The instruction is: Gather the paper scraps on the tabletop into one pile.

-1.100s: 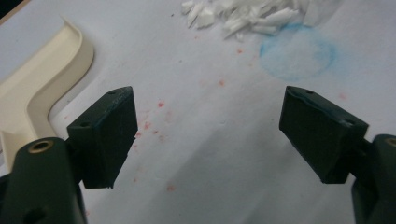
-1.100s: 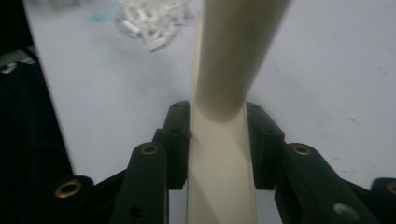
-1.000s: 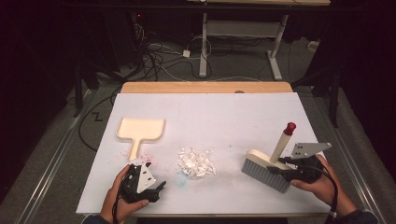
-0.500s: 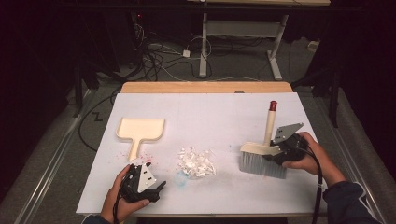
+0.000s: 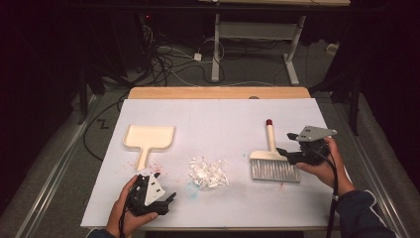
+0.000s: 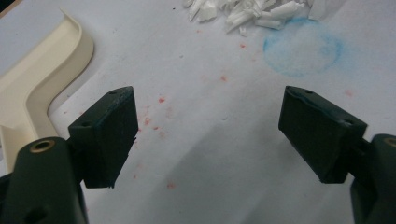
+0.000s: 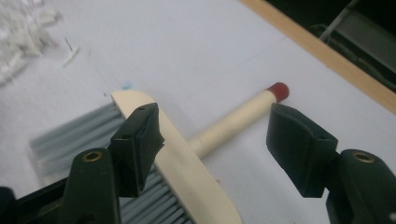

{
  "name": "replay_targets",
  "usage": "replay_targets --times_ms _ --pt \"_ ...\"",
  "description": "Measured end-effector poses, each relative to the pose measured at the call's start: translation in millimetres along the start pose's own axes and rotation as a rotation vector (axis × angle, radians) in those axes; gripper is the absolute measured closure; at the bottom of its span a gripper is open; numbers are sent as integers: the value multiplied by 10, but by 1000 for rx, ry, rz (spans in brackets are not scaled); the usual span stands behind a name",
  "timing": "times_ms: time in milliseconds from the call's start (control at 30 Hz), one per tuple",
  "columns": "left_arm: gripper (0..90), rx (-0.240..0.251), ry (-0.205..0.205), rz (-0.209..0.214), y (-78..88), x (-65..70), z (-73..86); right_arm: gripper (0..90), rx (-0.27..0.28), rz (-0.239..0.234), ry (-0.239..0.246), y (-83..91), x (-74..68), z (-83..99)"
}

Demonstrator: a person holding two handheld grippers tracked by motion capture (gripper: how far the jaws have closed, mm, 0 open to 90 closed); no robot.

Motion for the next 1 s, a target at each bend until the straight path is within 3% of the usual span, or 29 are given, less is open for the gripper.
replay_targets --times_ms 67,133,200,300,333,400,567,733,1000 --pt "186 10 -3 1 0 2 -10 300 46 -1 -38 87 -49 30" --pt "186 12 -5 1 -3 1 -20 269 86 44 -58 176 -125 70" --pt "186 10 -9 2 -9 -4 -23 256 116 59 -58 261 -210 113" --pt "186 15 -10 4 -8 -26 -34 253 155 109 -57 359 -323 201" --pt "186 20 -7 4 -8 -27 -37 251 190 140 -53 401 -368 249" --pt "186 31 -10 9 -3 -24 -42 247 213 142 -56 434 -421 318" --pt "185 32 -9 12 0 -15 -31 223 193 165 -52 482 -576 474" --pt "184 46 -6 9 20 -14 -45 216 161 147 -45 528 -698 555" --pt "184 49 -16 12 6 -2 -59 213 141 140 -48 534 -741 621"
Point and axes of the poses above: each handheld gripper's, and its own axes: y roughly backward along the jaws, z roughly out of its underside, x roughly to its right, the point moved 2 cm from there along -y, roughly forward along the jaws, and after that the axes turned 1 degree about -y, right-handed, at the moved point
